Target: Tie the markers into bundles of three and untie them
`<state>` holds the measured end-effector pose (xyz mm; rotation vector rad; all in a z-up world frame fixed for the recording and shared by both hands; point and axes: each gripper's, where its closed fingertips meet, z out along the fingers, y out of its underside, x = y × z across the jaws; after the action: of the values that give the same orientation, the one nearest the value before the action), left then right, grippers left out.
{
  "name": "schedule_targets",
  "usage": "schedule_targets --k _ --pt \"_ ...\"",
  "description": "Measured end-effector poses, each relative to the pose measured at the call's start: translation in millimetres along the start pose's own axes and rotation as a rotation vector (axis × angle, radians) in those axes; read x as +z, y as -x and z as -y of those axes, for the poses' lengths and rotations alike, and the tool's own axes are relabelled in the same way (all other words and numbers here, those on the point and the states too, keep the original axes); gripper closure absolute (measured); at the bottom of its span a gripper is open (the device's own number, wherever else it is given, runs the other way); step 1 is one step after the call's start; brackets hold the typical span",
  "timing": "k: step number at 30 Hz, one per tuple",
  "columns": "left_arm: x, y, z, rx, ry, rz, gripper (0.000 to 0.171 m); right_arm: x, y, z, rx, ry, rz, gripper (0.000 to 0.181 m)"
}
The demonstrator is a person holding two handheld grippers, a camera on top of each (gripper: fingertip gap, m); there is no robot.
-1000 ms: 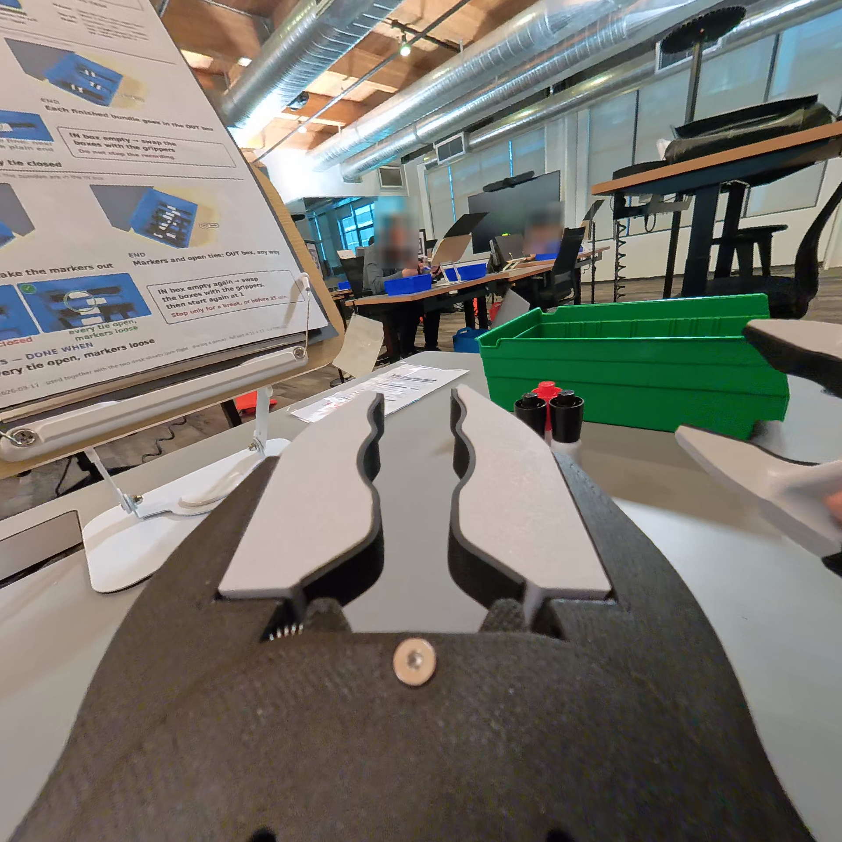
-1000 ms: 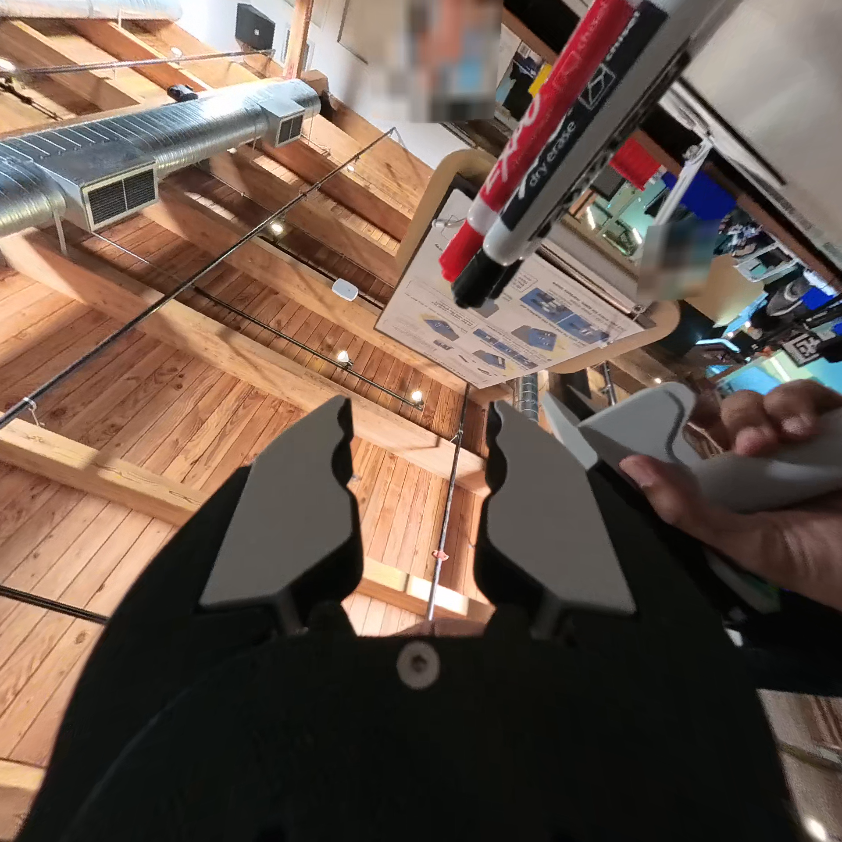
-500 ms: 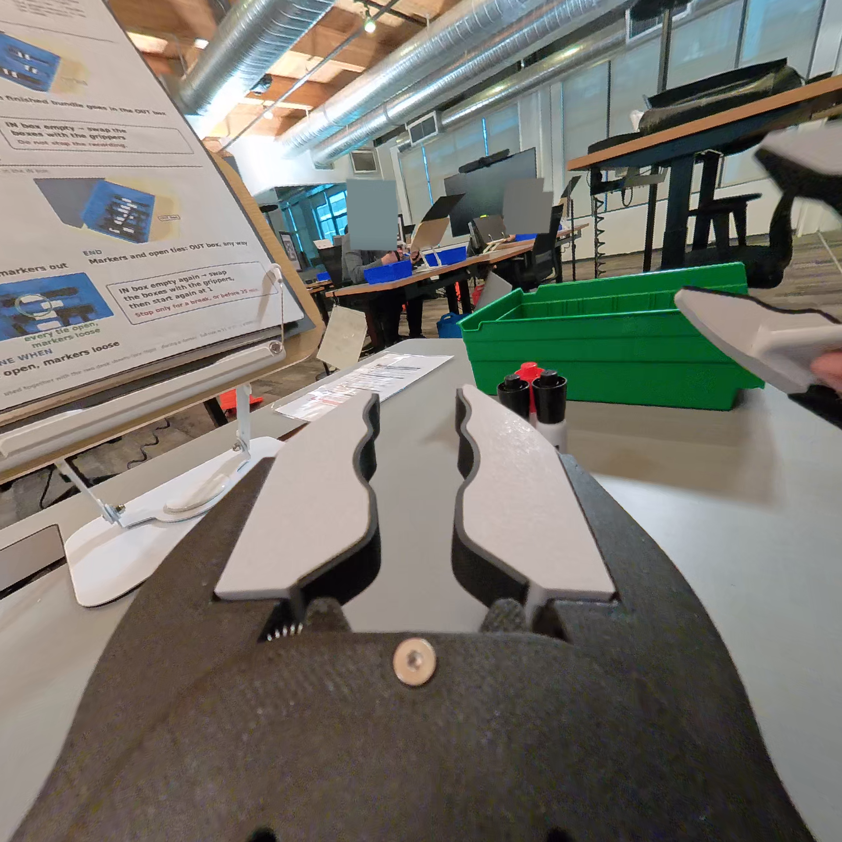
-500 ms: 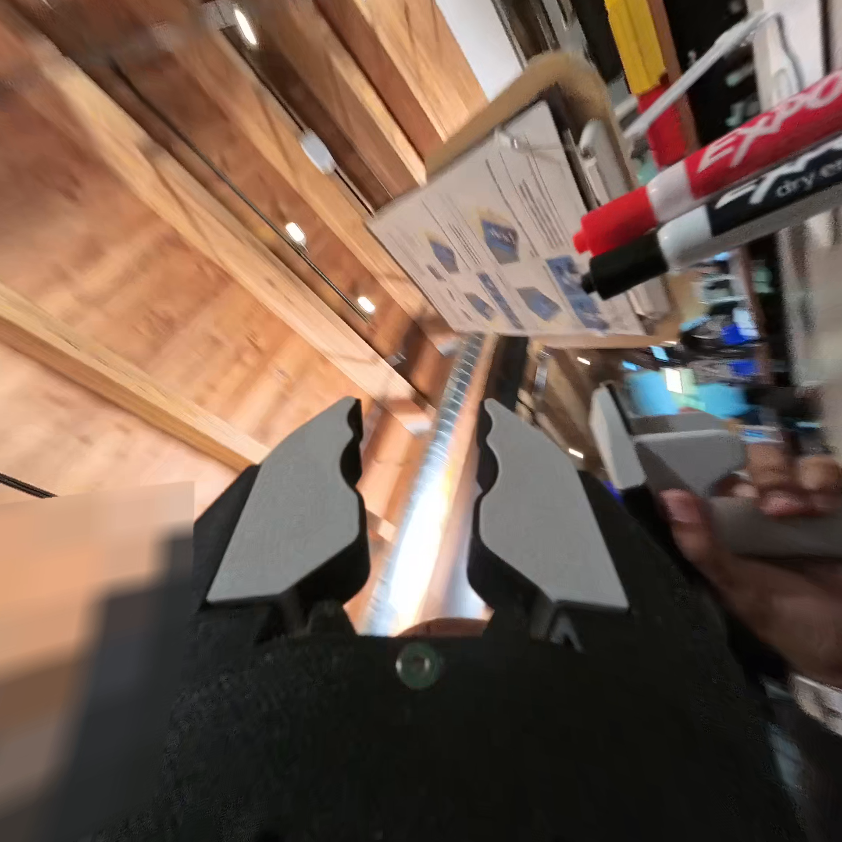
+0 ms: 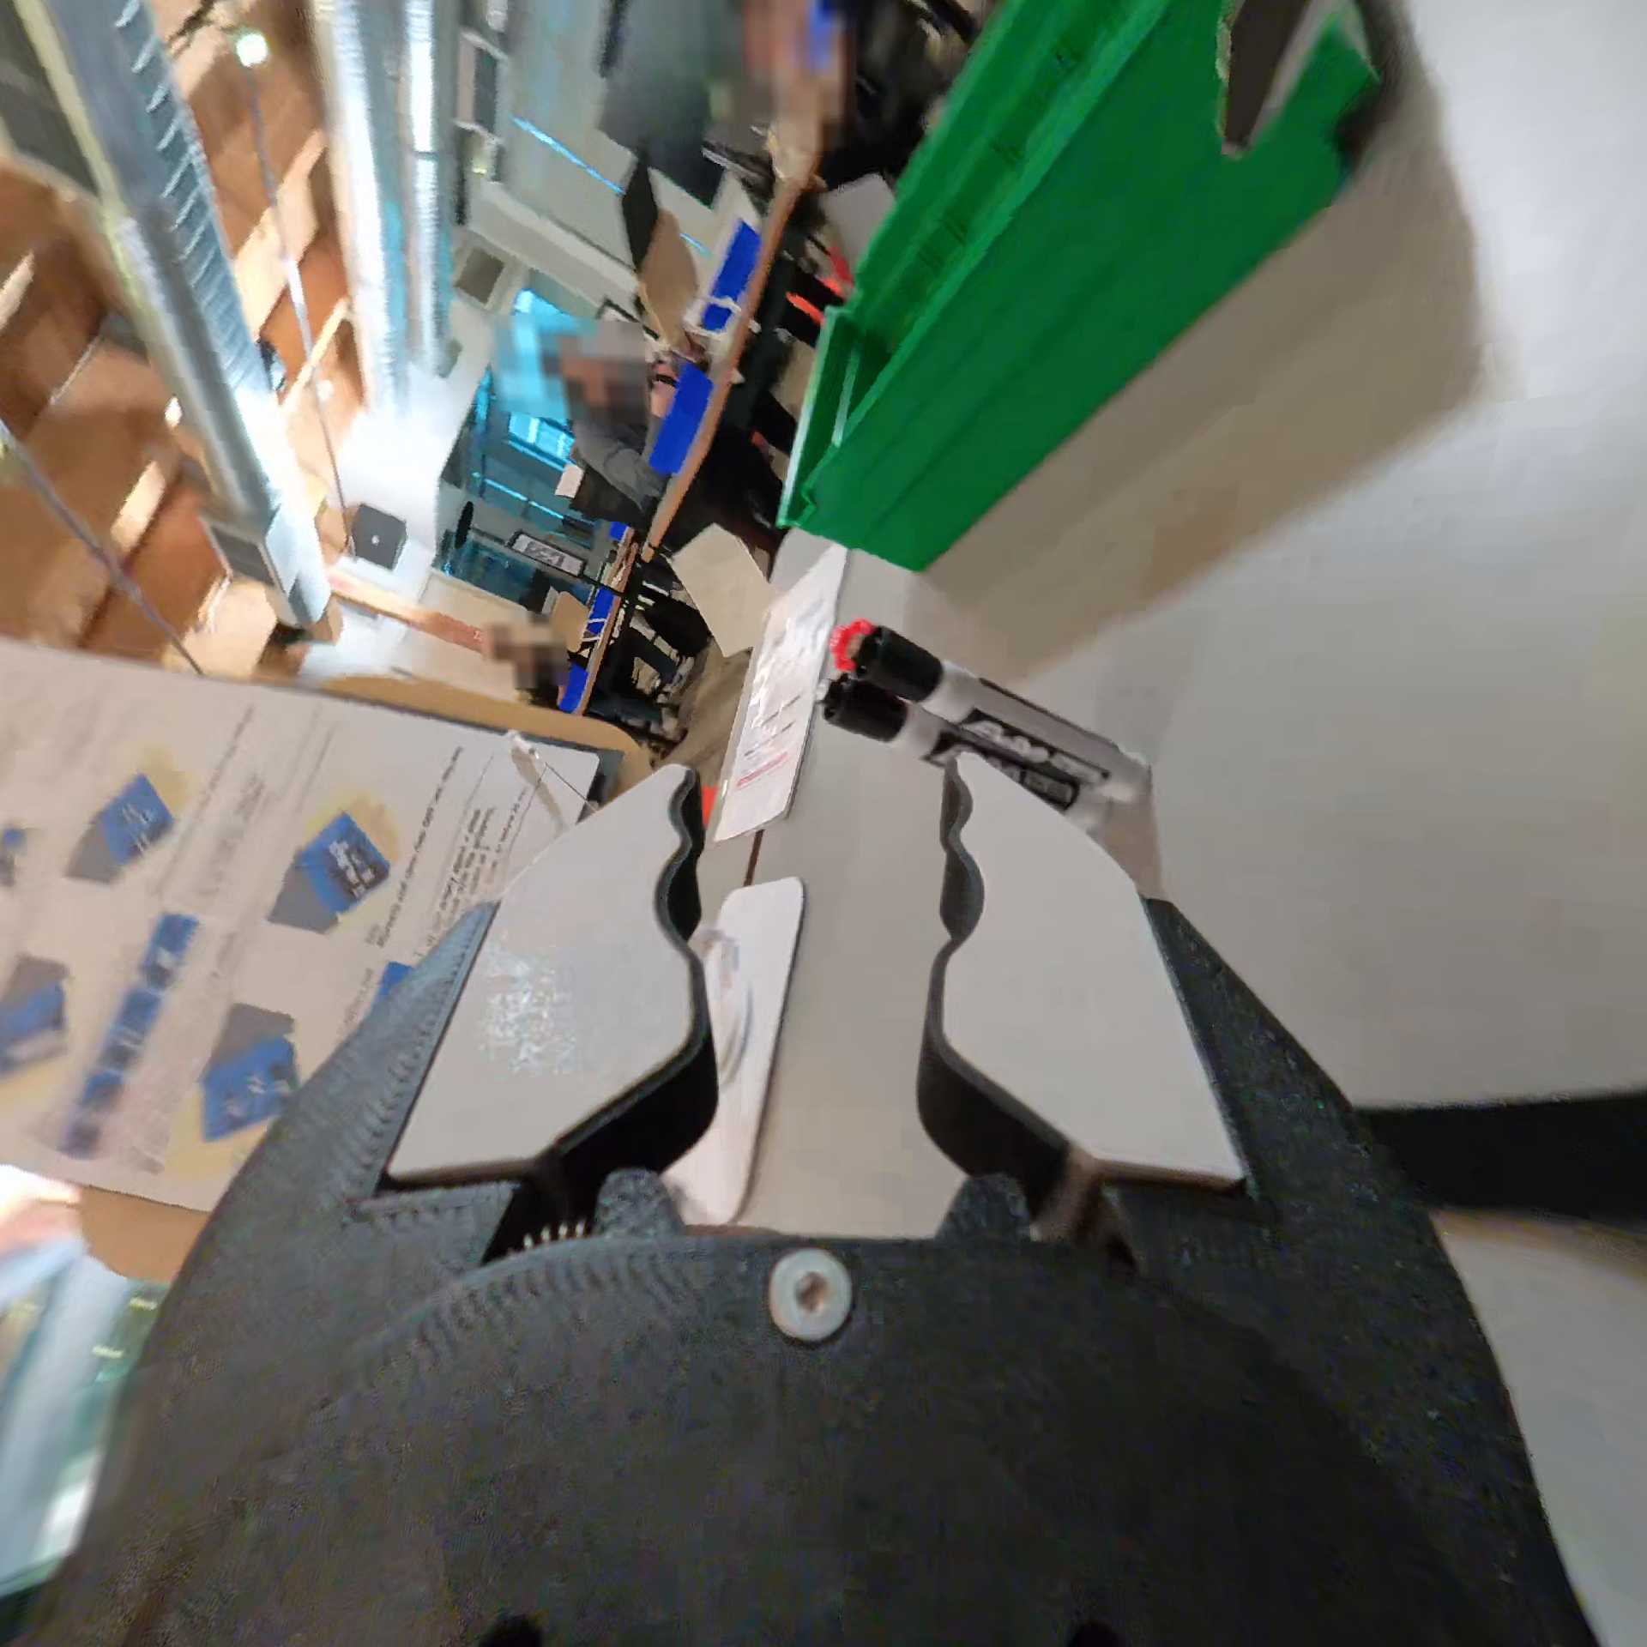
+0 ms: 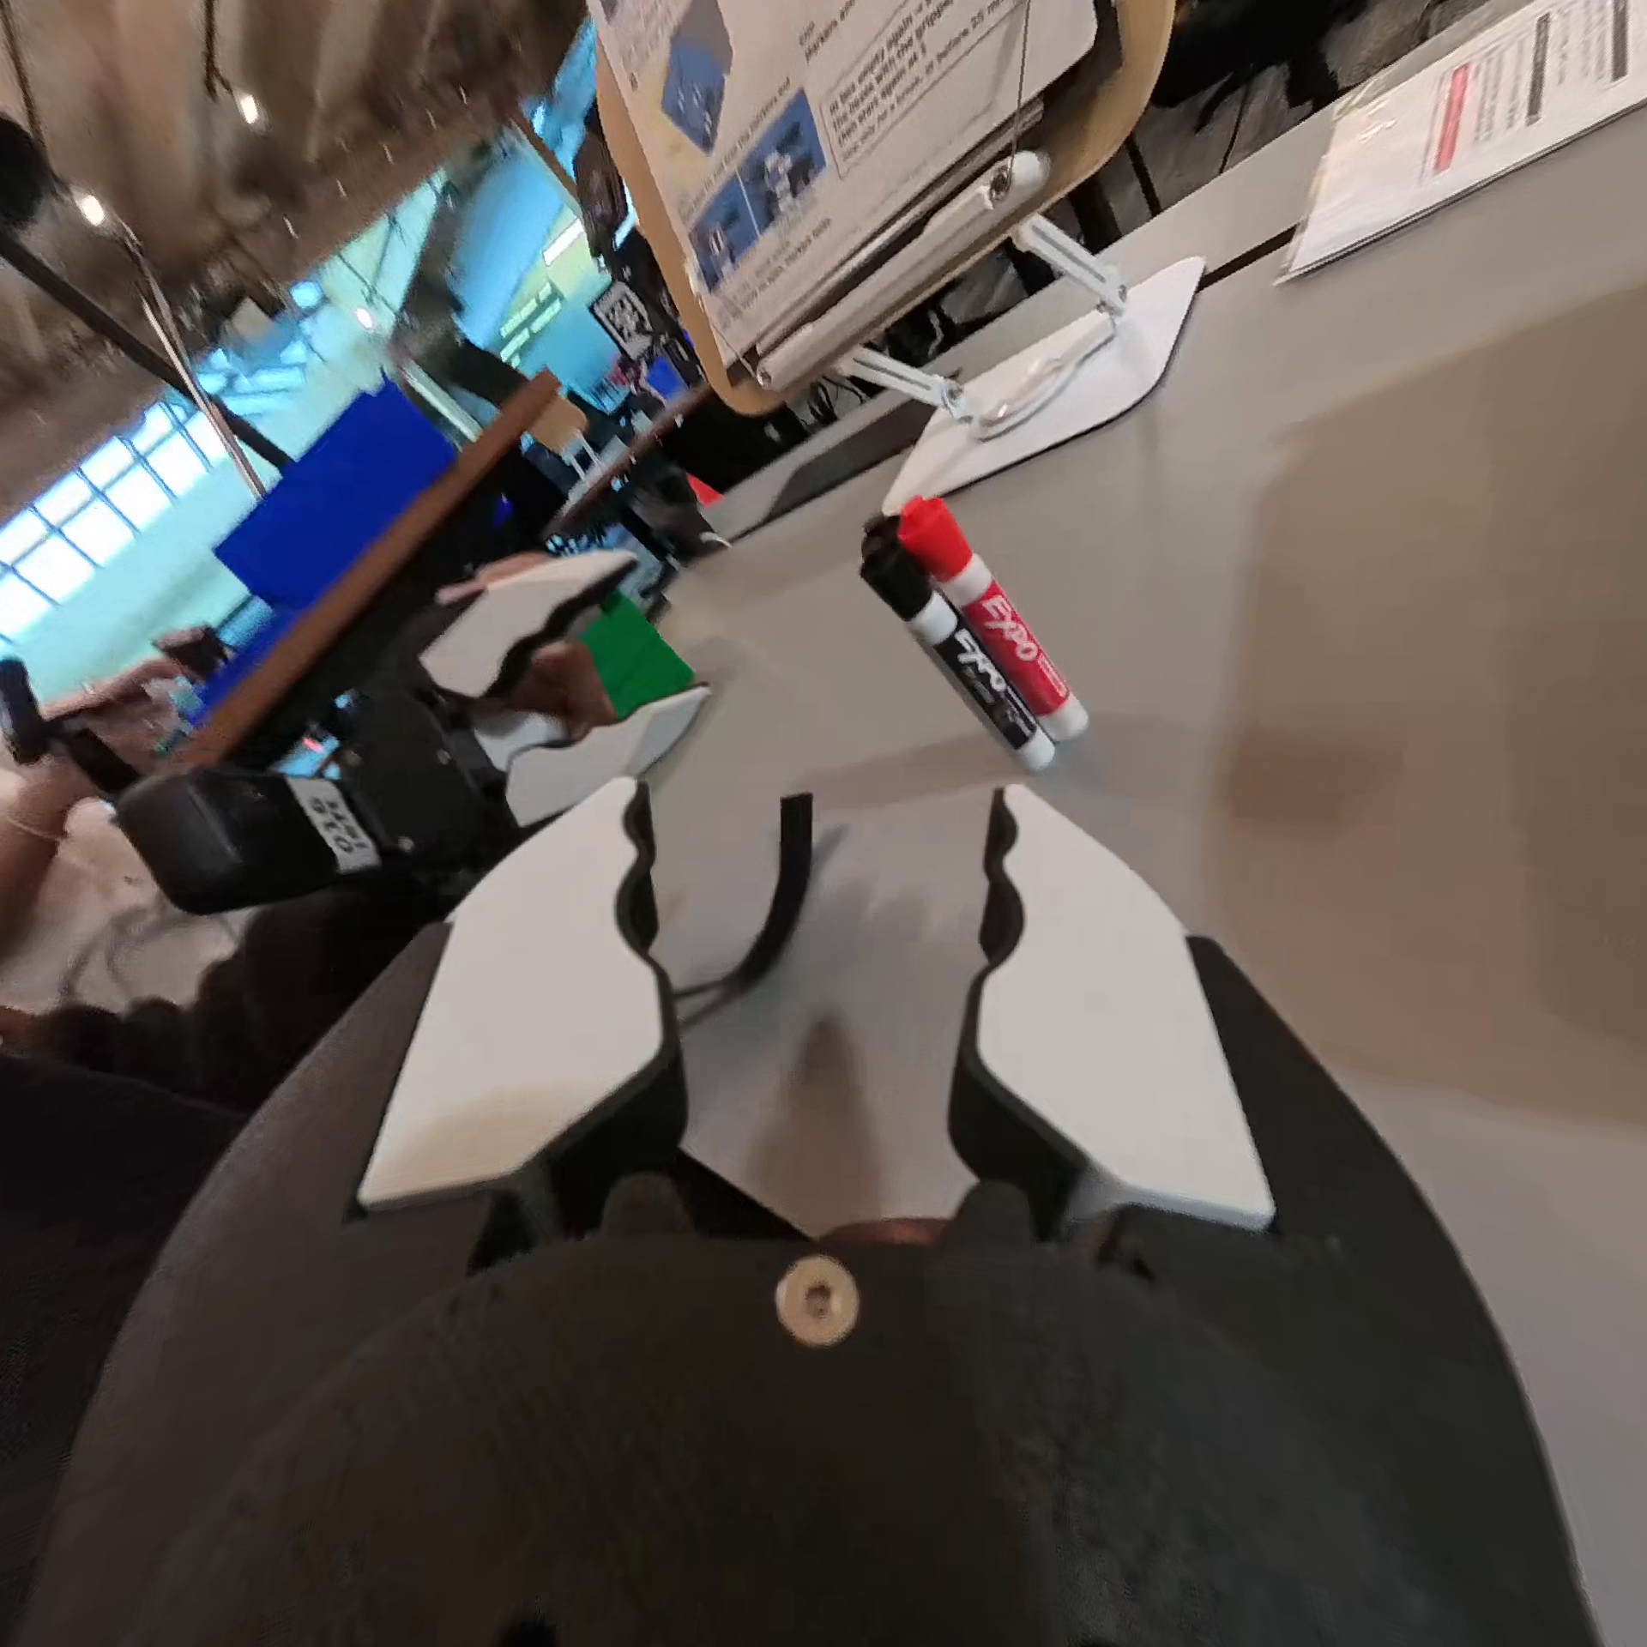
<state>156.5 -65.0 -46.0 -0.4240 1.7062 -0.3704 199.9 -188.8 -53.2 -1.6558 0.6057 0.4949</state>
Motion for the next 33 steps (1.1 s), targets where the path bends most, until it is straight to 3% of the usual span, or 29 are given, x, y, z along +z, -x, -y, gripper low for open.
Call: schedule_targets --k 7,11,14,17,22,29,33 --pt "-1 -14 5 0.793 0.216 -0.144 0.105 -30 -5 -30 0.087 0.013 0.094 0.112" --pt "9 -22 14 1.09 0.299 -0.262 0.104 -52 2 -23 0.158 -0.009 0.174 0.112" --pt "16 -22 7 1.3 0.461 -0.377 0.095 -66 8 -20 0.104 -0.001 0.175 0.112" --pt "25 -22 4 1.436 0.592 -0.478 0.087 -77 8 -21 0.006 0.038 0.132 0.112" --pt "45 -40 2 1.598 0.691 -0.597 0.081 -96 -1 -19 -0.103 0.04 0.03 0.113" --pt "61 -33 -12 1.825 0.901 -0.564 0.08 -119 -30 -21 0.004 0.005 -0.018 0.113" --pt "63 -50 -11 1.891 0.902 -0.585 0.086 -124 -42 -17 0.033 -0.029 -0.029 0.115"
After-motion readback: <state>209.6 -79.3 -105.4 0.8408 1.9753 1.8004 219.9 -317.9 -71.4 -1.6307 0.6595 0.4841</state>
